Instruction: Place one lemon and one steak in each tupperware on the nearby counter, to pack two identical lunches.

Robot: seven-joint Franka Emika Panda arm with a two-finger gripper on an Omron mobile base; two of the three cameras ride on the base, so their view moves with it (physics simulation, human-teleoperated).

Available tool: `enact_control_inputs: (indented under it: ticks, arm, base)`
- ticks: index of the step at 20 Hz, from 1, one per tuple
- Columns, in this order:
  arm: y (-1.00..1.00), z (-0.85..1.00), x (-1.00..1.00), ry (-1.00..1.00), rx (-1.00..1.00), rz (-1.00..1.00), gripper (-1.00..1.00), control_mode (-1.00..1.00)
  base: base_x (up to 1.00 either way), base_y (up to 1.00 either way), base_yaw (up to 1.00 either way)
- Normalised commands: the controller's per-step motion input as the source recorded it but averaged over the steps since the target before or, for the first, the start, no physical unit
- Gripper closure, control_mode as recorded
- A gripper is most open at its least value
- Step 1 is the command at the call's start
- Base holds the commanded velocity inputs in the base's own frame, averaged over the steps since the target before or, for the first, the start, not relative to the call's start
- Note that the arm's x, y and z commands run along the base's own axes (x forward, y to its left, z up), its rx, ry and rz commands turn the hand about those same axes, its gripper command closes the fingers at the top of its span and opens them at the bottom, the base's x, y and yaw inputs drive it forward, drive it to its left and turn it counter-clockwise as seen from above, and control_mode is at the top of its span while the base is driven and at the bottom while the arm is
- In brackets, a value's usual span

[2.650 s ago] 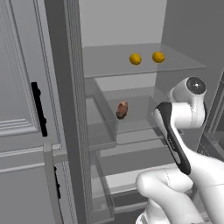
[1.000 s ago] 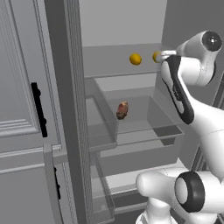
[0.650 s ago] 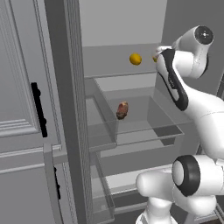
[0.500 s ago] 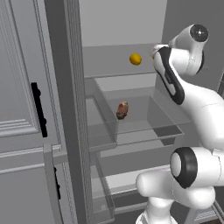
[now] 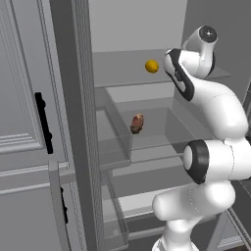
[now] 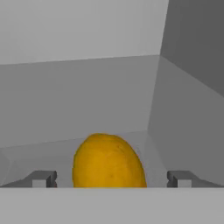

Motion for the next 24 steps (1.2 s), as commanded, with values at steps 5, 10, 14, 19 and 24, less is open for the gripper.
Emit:
enact_control_inputs:
  ticks: [5, 10, 14, 19, 24]
  arm:
    - [-0.01, -0.2, 0.23, 0.03, 0.0, 0.0, -1.0, -1.0]
    - [0.0, -0.24, 0.15, 0.0, 0.0, 0.0, -1.0, -1.0]
    - [0.0, -0.32, 0.25, 0.0, 0.0, 0.0, 1.0, -1.0]
    - [0.0, -0.28, 0.07, 0.0, 0.0, 0.0, 1.0, -1.0]
    - [0.0, 0.01, -0.86, -0.05, 0.0, -0.02, 1.0, -1.0]
  base:
    - [0.0, 0.0, 0.0]
    - [0.0, 0.0, 0.0]
    - [0.0, 0.0, 0.0]
    - [0.0, 0.0, 0.0]
    - [0.0, 0.0, 0.0]
